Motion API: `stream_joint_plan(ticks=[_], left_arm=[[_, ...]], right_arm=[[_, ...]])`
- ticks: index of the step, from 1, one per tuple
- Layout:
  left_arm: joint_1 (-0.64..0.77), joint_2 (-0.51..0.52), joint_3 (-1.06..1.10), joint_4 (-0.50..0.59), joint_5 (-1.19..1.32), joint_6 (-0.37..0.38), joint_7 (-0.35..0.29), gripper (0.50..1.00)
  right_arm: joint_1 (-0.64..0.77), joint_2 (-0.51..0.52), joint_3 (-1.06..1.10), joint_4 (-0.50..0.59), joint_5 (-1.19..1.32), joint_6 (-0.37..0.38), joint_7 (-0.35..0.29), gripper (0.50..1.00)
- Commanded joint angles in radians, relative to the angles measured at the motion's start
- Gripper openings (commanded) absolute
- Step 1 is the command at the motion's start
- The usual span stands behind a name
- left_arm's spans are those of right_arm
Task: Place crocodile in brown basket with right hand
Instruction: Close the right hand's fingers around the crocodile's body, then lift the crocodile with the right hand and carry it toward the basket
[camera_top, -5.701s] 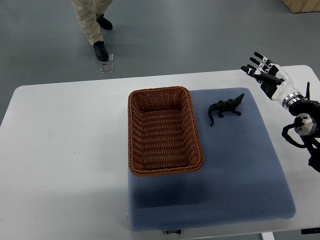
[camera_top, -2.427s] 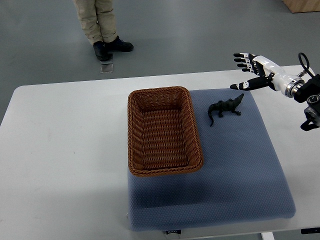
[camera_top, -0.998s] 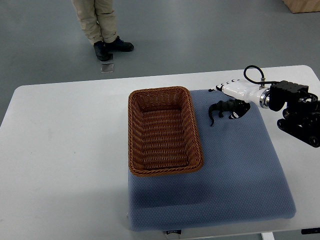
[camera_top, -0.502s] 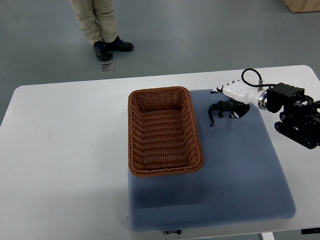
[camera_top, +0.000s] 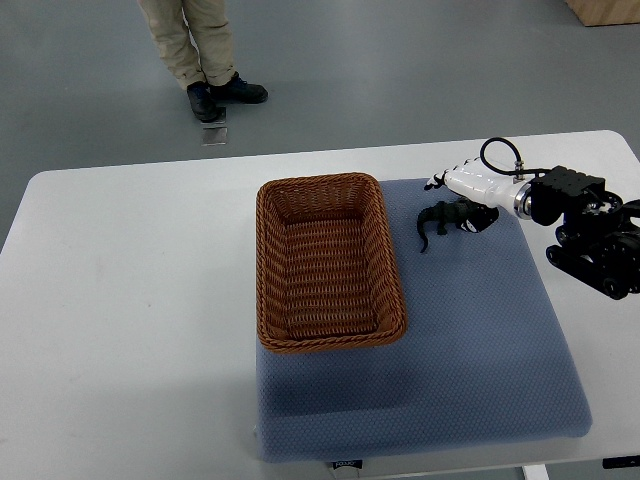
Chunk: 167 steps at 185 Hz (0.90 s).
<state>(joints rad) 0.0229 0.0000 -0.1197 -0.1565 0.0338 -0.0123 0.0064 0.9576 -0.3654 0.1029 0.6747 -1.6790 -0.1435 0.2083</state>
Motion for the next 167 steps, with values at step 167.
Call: stream_joint_plan(ticks=[167], left_arm=[[0.0, 0.0, 0.0, 0.0, 0.0, 0.0, 0.0, 1.0]], right_arm=[[-0.005, 0.014, -0.012, -0.024, -0.016, -0.007, -0.006, 0.65]])
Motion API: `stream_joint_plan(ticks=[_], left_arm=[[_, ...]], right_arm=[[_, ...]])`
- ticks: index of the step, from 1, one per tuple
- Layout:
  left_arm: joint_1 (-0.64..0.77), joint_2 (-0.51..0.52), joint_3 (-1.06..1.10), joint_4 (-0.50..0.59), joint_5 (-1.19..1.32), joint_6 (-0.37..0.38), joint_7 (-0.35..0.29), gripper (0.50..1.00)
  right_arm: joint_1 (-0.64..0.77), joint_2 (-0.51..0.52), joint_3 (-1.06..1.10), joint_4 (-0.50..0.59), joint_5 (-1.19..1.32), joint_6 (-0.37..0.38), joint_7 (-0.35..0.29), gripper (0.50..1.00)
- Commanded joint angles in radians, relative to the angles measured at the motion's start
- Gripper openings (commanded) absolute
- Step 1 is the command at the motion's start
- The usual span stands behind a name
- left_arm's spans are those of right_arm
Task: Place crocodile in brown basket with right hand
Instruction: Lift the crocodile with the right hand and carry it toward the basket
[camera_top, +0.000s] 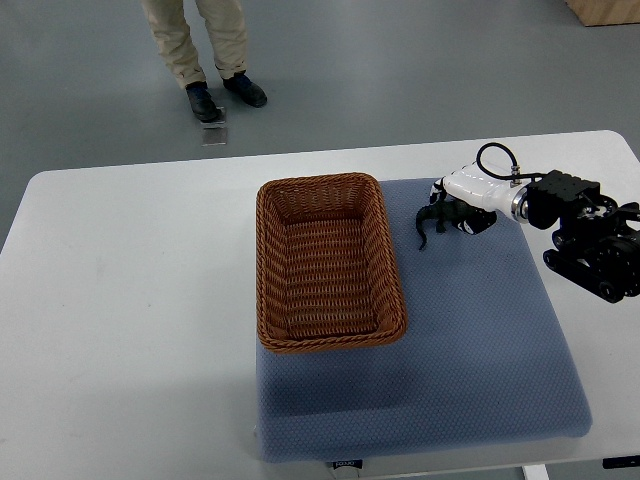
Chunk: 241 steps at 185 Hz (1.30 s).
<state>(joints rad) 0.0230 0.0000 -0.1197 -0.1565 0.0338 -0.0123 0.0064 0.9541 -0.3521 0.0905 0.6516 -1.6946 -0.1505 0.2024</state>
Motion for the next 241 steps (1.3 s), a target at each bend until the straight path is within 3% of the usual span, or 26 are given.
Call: stream_joint_plan(ticks=[1, 17, 31, 169, 241], left_arm=[[0.0, 0.0, 0.0, 0.0, 0.0, 0.0, 0.0, 1.0], [0.0, 0.0, 0.0, 0.0, 0.0, 0.0, 0.0, 1.0], [0.0, 0.0, 0.0, 0.0, 0.0, 0.0, 0.0, 1.0], [0.0, 0.0, 0.0, 0.0, 0.0, 0.0, 0.0, 1.0], [0.0, 0.0, 0.0, 0.0, 0.0, 0.0, 0.0, 1.0]], right_arm=[[-0.002, 0.001, 0.0, -0.001, 0.0, 0.0, 0.0, 0.65], [-0.002, 0.001, 0.0, -0.004, 0.0, 0.0, -0.001, 0.596], [-0.002, 0.001, 0.0, -0.007, 0.0, 0.0, -0.011, 0.5], [0.022, -0.025, 0.021, -0.015, 0.021, -0.072, -0.003, 0.5], [0.14, -0.042, 0.021, 0.201, 0.024, -0.109, 0.014, 0.5]])
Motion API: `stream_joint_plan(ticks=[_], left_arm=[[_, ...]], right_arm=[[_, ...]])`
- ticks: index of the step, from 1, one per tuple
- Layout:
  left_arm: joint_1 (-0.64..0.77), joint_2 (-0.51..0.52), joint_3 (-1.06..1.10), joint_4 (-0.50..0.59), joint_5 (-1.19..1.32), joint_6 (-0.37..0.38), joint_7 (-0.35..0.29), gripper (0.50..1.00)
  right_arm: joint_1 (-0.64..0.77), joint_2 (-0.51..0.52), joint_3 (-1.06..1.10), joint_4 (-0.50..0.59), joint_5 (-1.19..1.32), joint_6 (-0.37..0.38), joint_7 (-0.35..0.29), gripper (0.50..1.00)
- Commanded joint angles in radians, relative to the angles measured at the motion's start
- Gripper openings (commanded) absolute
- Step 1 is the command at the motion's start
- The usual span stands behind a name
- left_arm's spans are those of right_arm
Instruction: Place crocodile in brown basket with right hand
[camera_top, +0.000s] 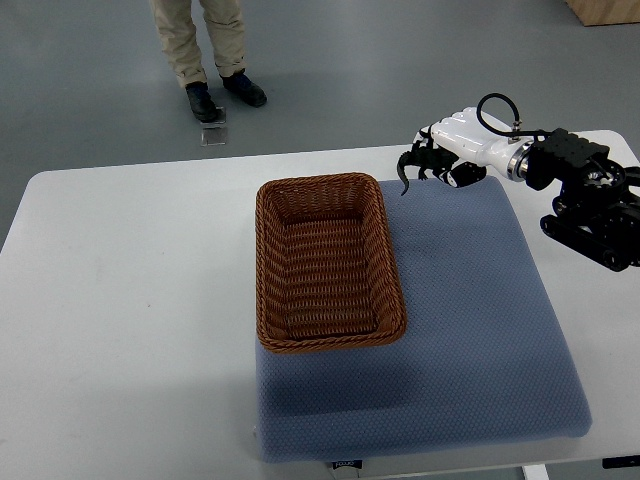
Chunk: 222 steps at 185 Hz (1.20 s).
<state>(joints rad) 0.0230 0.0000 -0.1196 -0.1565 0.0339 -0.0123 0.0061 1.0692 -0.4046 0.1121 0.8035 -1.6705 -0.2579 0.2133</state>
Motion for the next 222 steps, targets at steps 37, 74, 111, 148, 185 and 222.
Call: stream_joint_plan(ticks=[37, 74, 111, 148, 185, 222], left_arm=[[0.0, 0.0, 0.0, 0.0, 0.0, 0.0, 0.0, 1.0], [0.0, 0.0, 0.0, 0.0, 0.0, 0.0, 0.0, 1.0], [0.0, 0.0, 0.0, 0.0, 0.0, 0.0, 0.0, 1.0], [0.0, 0.0, 0.0, 0.0, 0.0, 0.0, 0.0, 1.0], [0.0, 0.0, 0.0, 0.0, 0.0, 0.0, 0.002, 1.0], [0.0, 0.0, 0.0, 0.0, 0.0, 0.0, 0.0, 1.0]], right_arm=[[0.038, 0.033, -0.002, 0.177, -0.001, 0.002, 0.023, 0.5], [0.02, 0.09, -0.005, 0.213, -0.003, 0.002, 0.066, 0.5], [-0.018, 0.11, -0.008, 0.218, -0.015, 0.006, 0.078, 0.5], [-0.055, 0.112, -0.022, 0.206, -0.043, 0.012, 0.078, 0.564], [-0.066, 0.118, -0.017, 0.19, -0.051, 0.011, 0.08, 0.876], [-0.067, 0.118, 0.0, 0.19, -0.044, 0.012, 0.081, 0.926]])
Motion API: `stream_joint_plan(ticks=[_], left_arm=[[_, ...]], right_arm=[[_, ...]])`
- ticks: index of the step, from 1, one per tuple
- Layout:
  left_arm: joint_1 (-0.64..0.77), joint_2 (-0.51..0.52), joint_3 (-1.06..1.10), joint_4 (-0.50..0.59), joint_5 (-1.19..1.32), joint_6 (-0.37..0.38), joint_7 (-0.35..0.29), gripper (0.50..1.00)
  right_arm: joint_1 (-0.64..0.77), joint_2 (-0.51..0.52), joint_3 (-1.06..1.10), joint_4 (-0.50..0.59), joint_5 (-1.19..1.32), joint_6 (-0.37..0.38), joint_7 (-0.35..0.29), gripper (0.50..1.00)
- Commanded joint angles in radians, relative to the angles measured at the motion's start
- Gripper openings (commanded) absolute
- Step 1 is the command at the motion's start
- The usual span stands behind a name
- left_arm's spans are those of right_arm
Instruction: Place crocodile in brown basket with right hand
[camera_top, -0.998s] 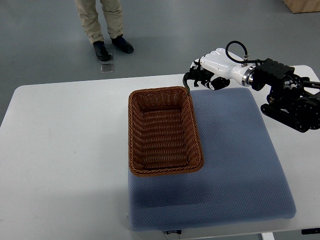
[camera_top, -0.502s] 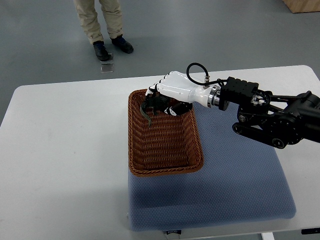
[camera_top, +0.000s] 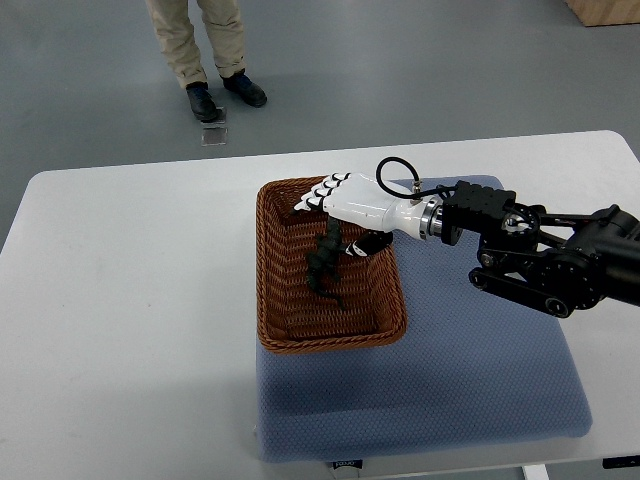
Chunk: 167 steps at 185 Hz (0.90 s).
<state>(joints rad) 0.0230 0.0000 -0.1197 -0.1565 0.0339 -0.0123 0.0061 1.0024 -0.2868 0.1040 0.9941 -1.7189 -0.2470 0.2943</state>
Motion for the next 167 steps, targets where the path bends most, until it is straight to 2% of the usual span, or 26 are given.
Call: stream_joint_plan(ticks=[1, 28, 48, 73, 92, 128, 167], left_arm=[[0.0, 0.0, 0.0, 0.0, 0.0, 0.0, 0.0, 1.0], [0.0, 0.0, 0.0, 0.0, 0.0, 0.0, 0.0, 1.0], [0.0, 0.0, 0.0, 0.0, 0.0, 0.0, 0.0, 1.0], [0.0, 0.0, 0.0, 0.0, 0.0, 0.0, 0.002, 1.0], [0.0, 0.0, 0.0, 0.0, 0.0, 0.0, 0.0, 1.0], [0.0, 0.0, 0.0, 0.0, 0.0, 0.0, 0.0, 1.0], [0.0, 0.0, 0.0, 0.0, 0.0, 0.0, 0.0, 1.0]], right_arm=[[-0.001, -0.002, 0.008, 0.0, 0.005, 0.002, 0.0, 0.926], [-0.004, -0.006, 0.082, 0.0, 0.012, 0.028, -0.001, 0.928], [-0.041, -0.009, 0.246, 0.0, 0.012, 0.133, -0.004, 0.928], [-0.113, -0.006, 0.497, 0.0, 0.013, 0.301, -0.014, 0.928], [-0.169, 0.0, 0.687, -0.008, 0.016, 0.382, -0.034, 0.928], [-0.22, 0.054, 0.922, -0.084, 0.168, 0.472, -0.089, 0.928], [-0.266, 0.061, 1.079, -0.192, 0.459, 0.483, -0.187, 0.928]])
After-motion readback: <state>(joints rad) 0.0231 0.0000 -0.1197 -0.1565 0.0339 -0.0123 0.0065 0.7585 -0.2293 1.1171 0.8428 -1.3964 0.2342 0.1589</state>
